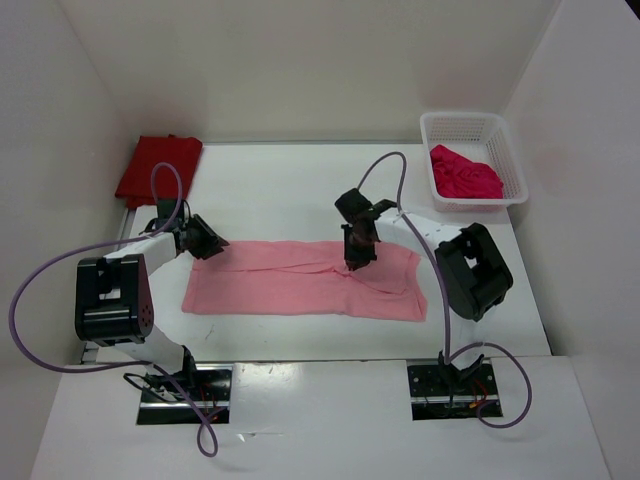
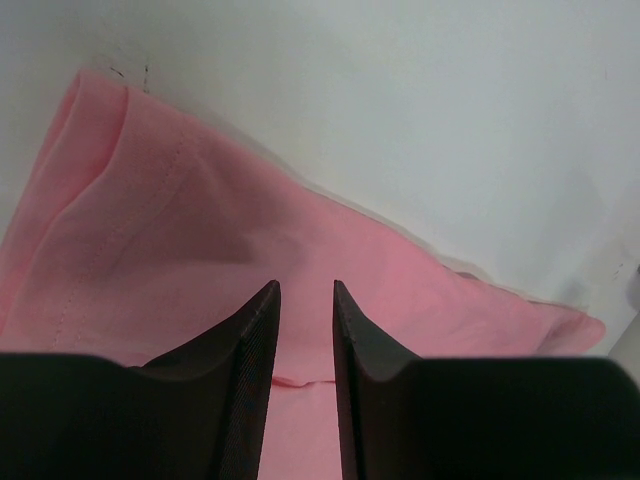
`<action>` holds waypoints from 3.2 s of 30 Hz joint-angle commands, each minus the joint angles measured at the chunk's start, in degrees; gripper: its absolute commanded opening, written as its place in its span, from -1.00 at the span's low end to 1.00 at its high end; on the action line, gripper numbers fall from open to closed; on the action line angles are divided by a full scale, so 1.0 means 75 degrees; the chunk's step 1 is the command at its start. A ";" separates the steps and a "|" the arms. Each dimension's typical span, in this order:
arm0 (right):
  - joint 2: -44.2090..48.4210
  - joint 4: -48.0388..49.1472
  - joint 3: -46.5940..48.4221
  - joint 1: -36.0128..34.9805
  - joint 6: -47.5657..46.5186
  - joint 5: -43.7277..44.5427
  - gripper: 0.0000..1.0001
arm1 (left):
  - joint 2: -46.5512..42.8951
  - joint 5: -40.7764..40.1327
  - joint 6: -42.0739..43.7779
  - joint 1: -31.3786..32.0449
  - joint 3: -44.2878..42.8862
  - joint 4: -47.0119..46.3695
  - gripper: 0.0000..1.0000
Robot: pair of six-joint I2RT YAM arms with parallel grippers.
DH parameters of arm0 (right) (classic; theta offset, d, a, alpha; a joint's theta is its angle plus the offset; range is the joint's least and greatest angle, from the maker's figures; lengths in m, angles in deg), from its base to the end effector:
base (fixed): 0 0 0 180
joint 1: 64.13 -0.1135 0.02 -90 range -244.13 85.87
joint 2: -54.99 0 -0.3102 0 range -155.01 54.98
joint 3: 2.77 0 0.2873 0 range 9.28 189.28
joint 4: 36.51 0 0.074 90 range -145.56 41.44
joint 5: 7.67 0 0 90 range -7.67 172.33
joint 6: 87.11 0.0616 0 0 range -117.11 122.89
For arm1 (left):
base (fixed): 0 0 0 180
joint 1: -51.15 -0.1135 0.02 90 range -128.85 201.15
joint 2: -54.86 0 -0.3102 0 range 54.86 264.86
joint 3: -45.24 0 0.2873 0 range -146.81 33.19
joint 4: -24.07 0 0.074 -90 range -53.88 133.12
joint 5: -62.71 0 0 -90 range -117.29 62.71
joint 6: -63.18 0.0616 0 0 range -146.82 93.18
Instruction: Fold and stack the t-shirts
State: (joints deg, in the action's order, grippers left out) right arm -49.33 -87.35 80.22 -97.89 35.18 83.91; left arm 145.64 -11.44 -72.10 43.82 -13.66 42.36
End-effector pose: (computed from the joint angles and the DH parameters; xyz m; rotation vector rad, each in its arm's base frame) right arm 0.3384 0.2241 0.1805 -0.0305 2.8581 0.2113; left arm 0.3528 0.0284 0.1696 -0.9952 2.2977 -0.6238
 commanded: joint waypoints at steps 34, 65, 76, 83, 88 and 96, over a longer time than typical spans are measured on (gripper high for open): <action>0.0244 -0.0722 0.0257 -0.0116 -0.0486 0.0236 -0.89 | -0.0057 0.0335 -0.0010 -0.0018 0.0012 -0.0305 -0.30; 0.1825 -0.0219 -0.1920 0.0234 0.0767 -0.0095 -0.99 | 0.0095 0.0253 0.0131 0.0392 -0.0598 -0.0164 -0.25; 0.2154 -0.0044 -0.3256 0.0939 0.2009 -0.0691 -0.99 | 0.1454 0.1446 -0.0314 -0.1155 -0.0351 -0.0305 -0.19; 0.3055 0.0226 -0.4044 0.0857 0.3111 -0.0868 -0.99 | 0.1525 0.1624 -0.0865 -0.1869 0.0047 -0.0492 -0.14; 0.4533 0.0144 -0.3320 0.1463 0.2880 -0.0539 -0.99 | 0.0706 0.1776 -0.0959 -0.2022 -0.0128 -0.0423 -0.14; 0.2320 0.1583 -0.2088 0.2134 0.1636 -0.0728 -0.99 | -0.0175 0.1484 -0.0481 -0.0396 -0.1322 -0.0316 -0.14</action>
State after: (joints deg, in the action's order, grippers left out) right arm -26.92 -80.70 63.26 -81.76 51.01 77.51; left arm 146.47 0.50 -79.03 36.12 -19.52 40.57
